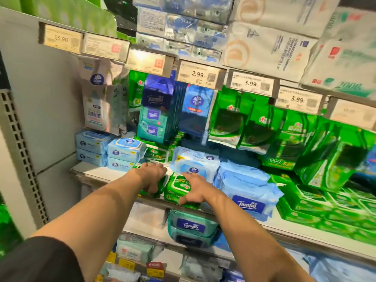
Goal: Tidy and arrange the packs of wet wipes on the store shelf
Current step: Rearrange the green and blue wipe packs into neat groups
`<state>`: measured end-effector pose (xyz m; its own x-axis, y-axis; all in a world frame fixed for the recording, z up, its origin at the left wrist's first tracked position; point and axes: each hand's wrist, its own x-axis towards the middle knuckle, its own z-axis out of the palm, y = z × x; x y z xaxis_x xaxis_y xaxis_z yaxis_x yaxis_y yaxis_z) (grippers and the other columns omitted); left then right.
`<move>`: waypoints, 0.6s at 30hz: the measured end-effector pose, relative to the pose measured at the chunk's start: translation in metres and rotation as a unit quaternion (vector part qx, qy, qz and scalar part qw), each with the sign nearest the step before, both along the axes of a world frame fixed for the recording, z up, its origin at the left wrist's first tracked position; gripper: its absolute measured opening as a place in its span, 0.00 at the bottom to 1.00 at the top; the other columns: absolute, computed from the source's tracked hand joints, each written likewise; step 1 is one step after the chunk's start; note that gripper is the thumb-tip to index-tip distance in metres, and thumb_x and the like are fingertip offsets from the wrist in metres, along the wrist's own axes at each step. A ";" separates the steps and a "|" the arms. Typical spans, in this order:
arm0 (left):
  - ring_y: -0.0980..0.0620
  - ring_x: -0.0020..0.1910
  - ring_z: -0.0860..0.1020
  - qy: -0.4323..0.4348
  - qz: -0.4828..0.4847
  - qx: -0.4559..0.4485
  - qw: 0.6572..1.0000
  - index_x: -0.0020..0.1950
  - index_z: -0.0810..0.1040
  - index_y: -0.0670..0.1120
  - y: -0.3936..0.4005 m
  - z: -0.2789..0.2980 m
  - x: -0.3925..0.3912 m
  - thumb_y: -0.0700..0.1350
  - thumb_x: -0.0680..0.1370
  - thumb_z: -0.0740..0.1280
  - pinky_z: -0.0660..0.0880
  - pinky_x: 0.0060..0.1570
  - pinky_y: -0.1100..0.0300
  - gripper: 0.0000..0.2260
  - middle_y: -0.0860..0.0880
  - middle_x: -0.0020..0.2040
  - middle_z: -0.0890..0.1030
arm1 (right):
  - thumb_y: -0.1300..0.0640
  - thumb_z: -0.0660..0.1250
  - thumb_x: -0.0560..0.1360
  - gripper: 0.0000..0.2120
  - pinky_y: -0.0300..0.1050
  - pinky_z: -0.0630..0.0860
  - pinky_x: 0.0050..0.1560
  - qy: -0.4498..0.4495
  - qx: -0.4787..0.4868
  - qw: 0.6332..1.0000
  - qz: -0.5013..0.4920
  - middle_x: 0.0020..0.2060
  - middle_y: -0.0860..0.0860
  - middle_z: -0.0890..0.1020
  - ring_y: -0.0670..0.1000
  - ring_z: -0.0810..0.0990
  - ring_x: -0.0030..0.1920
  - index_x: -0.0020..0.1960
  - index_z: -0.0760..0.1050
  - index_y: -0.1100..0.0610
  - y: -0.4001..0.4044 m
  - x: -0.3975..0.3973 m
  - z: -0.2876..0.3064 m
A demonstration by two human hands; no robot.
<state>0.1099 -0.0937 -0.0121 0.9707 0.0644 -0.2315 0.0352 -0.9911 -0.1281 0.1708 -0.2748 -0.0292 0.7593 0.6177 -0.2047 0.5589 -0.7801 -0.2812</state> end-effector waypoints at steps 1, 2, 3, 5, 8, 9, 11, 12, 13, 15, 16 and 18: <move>0.43 0.70 0.66 0.002 -0.008 -0.012 1.000 0.71 0.64 0.46 -0.005 -0.001 0.001 0.42 0.71 0.69 0.59 0.70 0.44 0.30 0.44 0.71 0.66 | 0.45 0.78 0.66 0.52 0.50 0.59 0.74 -0.005 0.001 1.000 -0.006 0.78 0.55 0.56 0.58 0.54 0.77 0.80 0.50 0.51 -0.003 -0.001 -0.001; 0.44 0.70 0.67 -0.005 -0.018 -0.022 1.000 0.71 0.64 0.47 -0.012 -0.002 0.002 0.41 0.70 0.68 0.59 0.70 0.43 0.30 0.45 0.71 0.67 | 0.45 0.78 0.67 0.52 0.51 0.60 0.74 -0.011 0.003 1.000 -0.014 0.77 0.56 0.56 0.59 0.55 0.76 0.80 0.49 0.51 -0.008 -0.003 -0.002; 0.44 0.70 0.67 -0.008 -0.023 -0.027 0.999 0.71 0.64 0.48 -0.018 -0.002 0.002 0.42 0.70 0.68 0.60 0.69 0.44 0.30 0.45 0.70 0.67 | 0.45 0.77 0.67 0.52 0.52 0.60 0.73 -0.016 0.006 1.000 -0.021 0.76 0.57 0.56 0.60 0.55 0.76 0.80 0.49 0.51 -0.012 -0.004 -0.003; 0.44 0.69 0.68 -0.013 -0.034 -0.017 0.999 0.71 0.64 0.48 -0.027 -0.002 0.003 0.42 0.70 0.68 0.61 0.68 0.45 0.30 0.45 0.70 0.67 | 0.45 0.77 0.68 0.51 0.52 0.59 0.73 -0.025 0.018 0.999 -0.030 0.75 0.58 0.58 0.60 0.55 0.75 0.80 0.50 0.51 -0.022 -0.006 -0.004; 0.44 0.71 0.65 -0.020 -0.038 -0.011 0.999 0.74 0.61 0.47 -0.033 -0.002 0.001 0.42 0.71 0.67 0.59 0.69 0.44 0.32 0.45 0.73 0.64 | 0.46 0.77 0.68 0.50 0.51 0.59 0.74 -0.028 0.036 0.998 -0.047 0.74 0.57 0.60 0.59 0.56 0.75 0.80 0.51 0.51 -0.030 -0.011 -0.006; 0.44 0.72 0.65 -0.024 -0.043 -0.011 0.999 0.75 0.60 0.47 -0.033 -0.001 0.000 0.42 0.71 0.67 0.59 0.69 0.43 0.33 0.45 0.73 0.64 | 0.46 0.77 0.69 0.50 0.52 0.59 0.74 -0.032 0.040 0.997 -0.053 0.74 0.57 0.60 0.58 0.56 0.75 0.80 0.50 0.51 -0.031 -0.013 -0.007; 0.44 0.71 0.65 -0.023 -0.046 -0.013 0.999 0.75 0.60 0.47 -0.032 -0.001 -0.002 0.42 0.71 0.68 0.60 0.69 0.43 0.34 0.45 0.73 0.64 | 0.47 0.76 0.70 0.49 0.53 0.58 0.75 -0.038 0.042 0.997 -0.059 0.75 0.56 0.59 0.58 0.55 0.76 0.80 0.49 0.51 -0.031 -0.019 -0.008; 0.44 0.72 0.65 -0.022 -0.045 -0.016 0.999 0.75 0.59 0.47 -0.031 0.000 -0.002 0.42 0.71 0.68 0.59 0.70 0.43 0.34 0.45 0.74 0.63 | 0.48 0.76 0.70 0.49 0.53 0.58 0.75 -0.040 0.041 0.996 -0.062 0.75 0.56 0.58 0.57 0.54 0.76 0.80 0.48 0.51 -0.030 -0.021 -0.008; 0.44 0.72 0.64 -0.022 -0.043 -0.020 0.999 0.76 0.58 0.47 -0.031 0.000 -0.002 0.42 0.71 0.69 0.59 0.70 0.43 0.35 0.45 0.75 0.62 | 0.48 0.75 0.71 0.49 0.53 0.56 0.76 -0.040 0.039 0.996 -0.065 0.76 0.55 0.56 0.57 0.52 0.77 0.80 0.47 0.51 -0.030 -0.023 -0.008; 0.44 0.73 0.64 -0.020 -0.046 -0.026 0.998 0.76 0.58 0.48 -0.032 0.002 -0.003 0.42 0.71 0.69 0.59 0.71 0.44 0.36 0.45 0.75 0.62 | 0.49 0.74 0.72 0.48 0.52 0.53 0.77 -0.039 0.034 0.996 -0.071 0.78 0.54 0.54 0.56 0.49 0.78 0.80 0.46 0.51 -0.030 -0.026 -0.008; 0.44 0.72 0.65 -0.021 -0.052 -0.027 0.998 0.76 0.59 0.47 -0.033 0.003 -0.003 0.42 0.71 0.68 0.59 0.71 0.44 0.35 0.45 0.74 0.63 | 0.49 0.74 0.72 0.48 0.51 0.52 0.77 -0.039 0.032 0.996 -0.074 0.78 0.54 0.53 0.55 0.48 0.78 0.80 0.45 0.50 -0.031 -0.026 -0.009; 0.44 0.70 0.66 -0.027 -0.063 -0.030 0.997 0.75 0.60 0.47 -0.033 0.004 -0.005 0.42 0.71 0.68 0.61 0.70 0.44 0.33 0.45 0.72 0.66 | 0.49 0.74 0.72 0.48 0.52 0.53 0.77 -0.045 0.023 0.996 -0.078 0.78 0.54 0.53 0.55 0.49 0.78 0.80 0.45 0.51 -0.029 -0.027 -0.008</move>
<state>0.1047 -0.1266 -0.0086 0.9815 -0.0715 -0.1779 -0.0850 -0.9940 -0.0693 0.1433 -0.3034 -0.0372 0.8610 0.4975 -0.1056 0.4558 -0.8469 -0.2739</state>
